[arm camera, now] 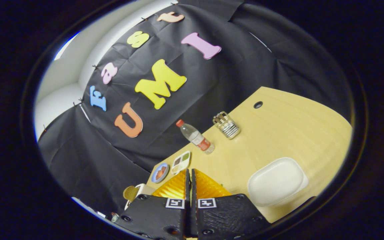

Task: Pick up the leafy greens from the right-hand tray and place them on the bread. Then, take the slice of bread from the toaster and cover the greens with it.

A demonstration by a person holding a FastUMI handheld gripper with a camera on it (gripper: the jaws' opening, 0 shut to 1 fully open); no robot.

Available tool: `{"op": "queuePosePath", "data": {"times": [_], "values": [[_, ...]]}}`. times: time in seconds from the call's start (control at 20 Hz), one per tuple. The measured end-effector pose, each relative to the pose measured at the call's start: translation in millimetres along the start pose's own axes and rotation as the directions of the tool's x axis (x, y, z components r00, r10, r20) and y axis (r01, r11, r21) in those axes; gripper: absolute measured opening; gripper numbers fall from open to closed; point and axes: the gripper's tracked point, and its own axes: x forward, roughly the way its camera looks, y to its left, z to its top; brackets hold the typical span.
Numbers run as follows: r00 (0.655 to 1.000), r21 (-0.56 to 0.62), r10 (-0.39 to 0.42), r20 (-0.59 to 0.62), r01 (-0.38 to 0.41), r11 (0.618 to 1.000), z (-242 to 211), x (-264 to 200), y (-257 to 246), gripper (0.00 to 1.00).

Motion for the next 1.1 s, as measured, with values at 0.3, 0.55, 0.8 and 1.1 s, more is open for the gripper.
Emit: {"op": "queuePosePath", "data": {"times": [0.3,0.55,0.8,1.1], "values": [[0.993,-0.015,0.089,-0.072,-0.090,0.996,-51.9,31.4,63.3,0.00],[0.977,0.023,0.133,-0.165,-0.131,0.991,-115.2,59.4,87.9,0.00],[0.981,0.068,0.111,-0.160,-0.101,0.993,-130.1,66.7,64.0,0.00],[0.991,0.062,-0.013,-0.136,0.022,0.998,-124.7,67.0,2.4,0.00]]}}
